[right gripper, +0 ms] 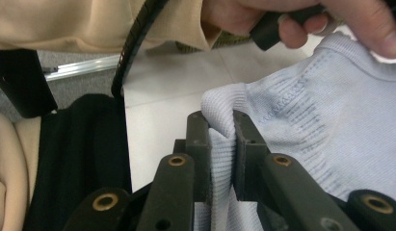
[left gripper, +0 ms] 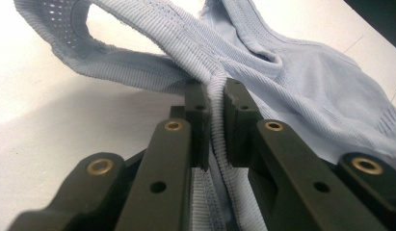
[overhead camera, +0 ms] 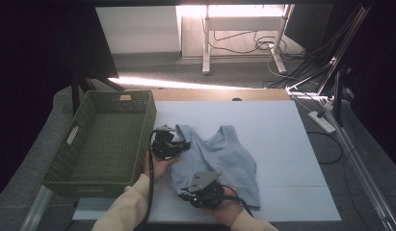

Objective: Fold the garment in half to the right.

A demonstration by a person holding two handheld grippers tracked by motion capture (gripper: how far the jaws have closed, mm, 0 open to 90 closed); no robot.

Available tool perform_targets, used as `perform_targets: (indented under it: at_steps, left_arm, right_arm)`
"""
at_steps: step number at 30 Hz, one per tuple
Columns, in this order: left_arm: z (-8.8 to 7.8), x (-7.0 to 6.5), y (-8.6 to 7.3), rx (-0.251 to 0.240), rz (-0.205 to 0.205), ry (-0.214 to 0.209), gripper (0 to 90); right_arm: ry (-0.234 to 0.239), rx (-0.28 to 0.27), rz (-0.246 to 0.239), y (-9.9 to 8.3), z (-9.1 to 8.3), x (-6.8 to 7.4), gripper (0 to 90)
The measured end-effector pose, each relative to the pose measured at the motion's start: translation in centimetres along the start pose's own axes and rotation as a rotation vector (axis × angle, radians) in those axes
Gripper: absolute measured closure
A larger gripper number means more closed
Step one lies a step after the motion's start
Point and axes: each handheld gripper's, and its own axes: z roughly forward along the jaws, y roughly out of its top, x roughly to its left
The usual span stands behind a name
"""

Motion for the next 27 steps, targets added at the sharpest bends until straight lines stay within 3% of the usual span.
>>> perform_targets:
  at_steps: [10,14,18,27]
  left_arm:
    - [-1.0,-0.3,0.4,-0.026,-0.013,-0.022,81.7]
    - [-1.8,-0.5,0.8,-0.048,-0.013,-0.036,81.7]
    - [-2.2,-0.5,1.0,-0.059,-0.019,-0.045,81.7]
    - [-2.6,-0.5,1.2,-0.071,-0.033,-0.063,81.7]
  right_arm:
    - [-0.004,-0.048,0.003,0.3,-0.9,0.0,80.0]
    - [-0.023,-0.104,-0.006,0.8,-2.2,0.2,80.0]
    - [-0.025,-0.147,0.029,0.7,-3.1,-0.4,80.1]
    - [-0.032,-0.148,0.020,0.9,-3.1,0.1,80.1]
